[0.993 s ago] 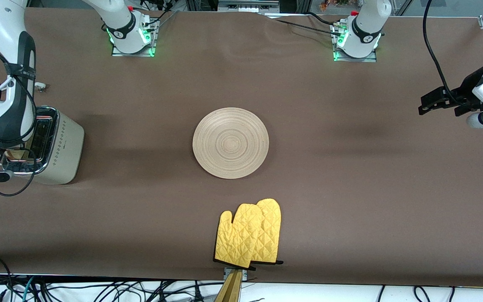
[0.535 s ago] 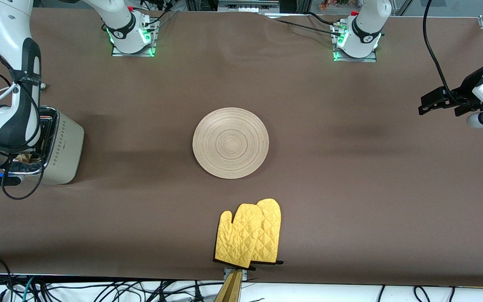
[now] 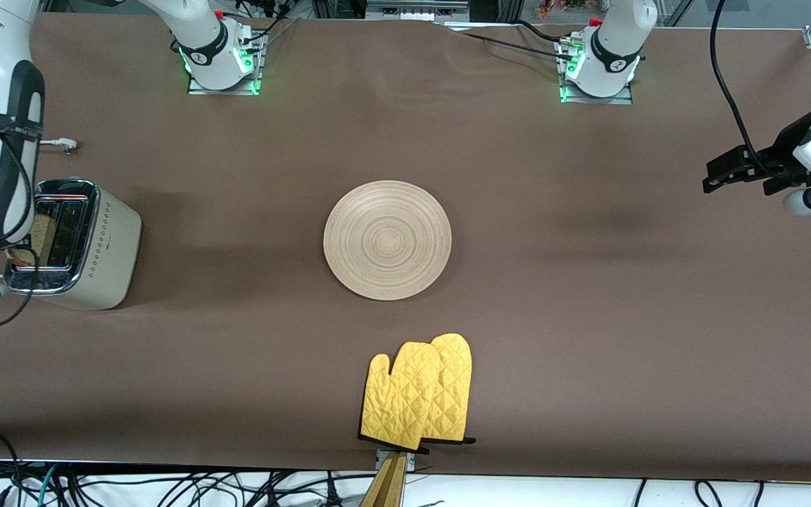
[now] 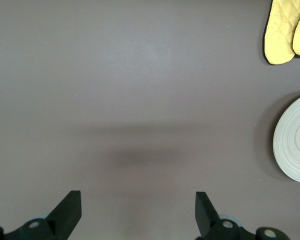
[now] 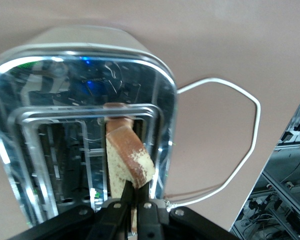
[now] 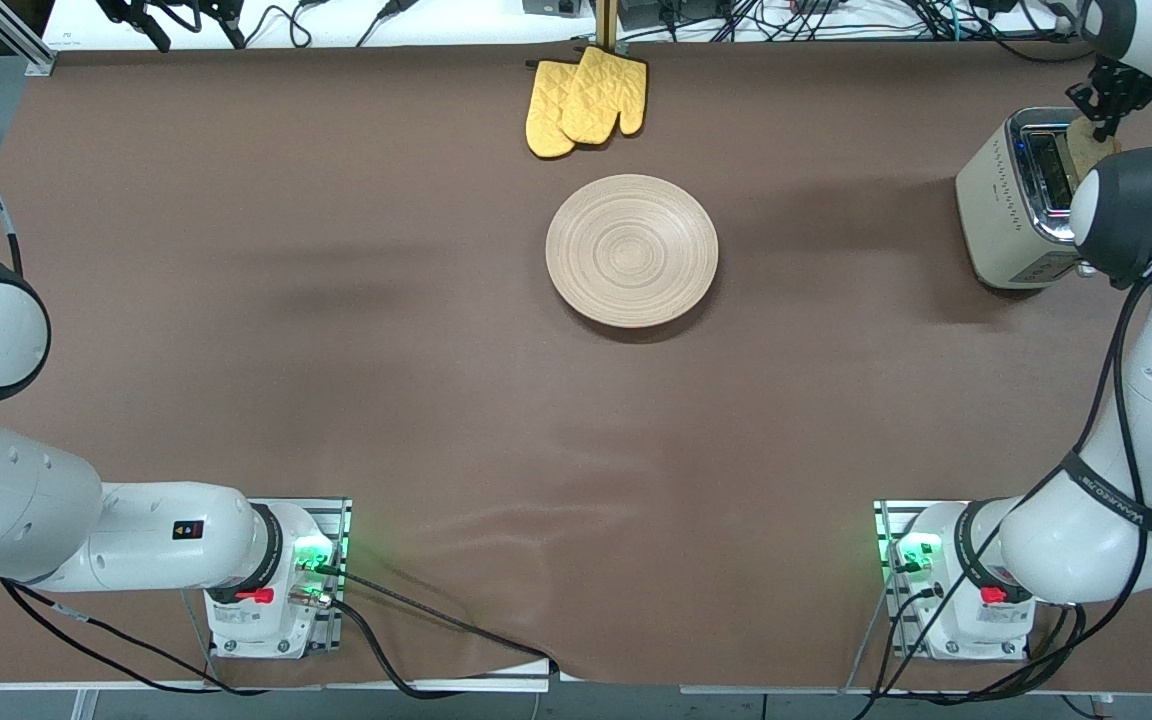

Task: Move plate and put bread in toaster
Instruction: 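Lower the bread into a toaster slot with the right gripper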

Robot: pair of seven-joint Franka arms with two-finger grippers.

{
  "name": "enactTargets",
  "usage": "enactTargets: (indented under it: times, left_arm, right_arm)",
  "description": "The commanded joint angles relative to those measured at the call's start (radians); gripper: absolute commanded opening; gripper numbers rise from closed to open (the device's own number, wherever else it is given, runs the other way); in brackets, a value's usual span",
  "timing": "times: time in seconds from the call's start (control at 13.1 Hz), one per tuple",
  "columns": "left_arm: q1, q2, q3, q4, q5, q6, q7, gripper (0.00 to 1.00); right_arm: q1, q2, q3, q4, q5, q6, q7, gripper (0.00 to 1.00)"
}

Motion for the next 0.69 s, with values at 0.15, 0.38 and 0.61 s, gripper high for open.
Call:
enactTargets:
  times: [0.15,0.38,0.61]
  left_arm:
    - [0.005,0.006,-0.004,0.02,0.01,-0.004,0.025,1.0]
    - [0.006,0.006,-0.004,0.02,0.01,-0.004,0.025,1.0]
    - [0.005,0.006,-0.002,0.02,0.01,-0.004,0.025,1.0]
  right_arm:
    - [-0.011,0.018,0.007,0.003,0.018,0.014,-0.013,0.0]
    - [-0.01,0.021,0.008,0.003,0.023,0.015,-0.002,0.0]
    - [-0.01,0.021,0.01,0.007,0.026,0.022,0.003,0.97]
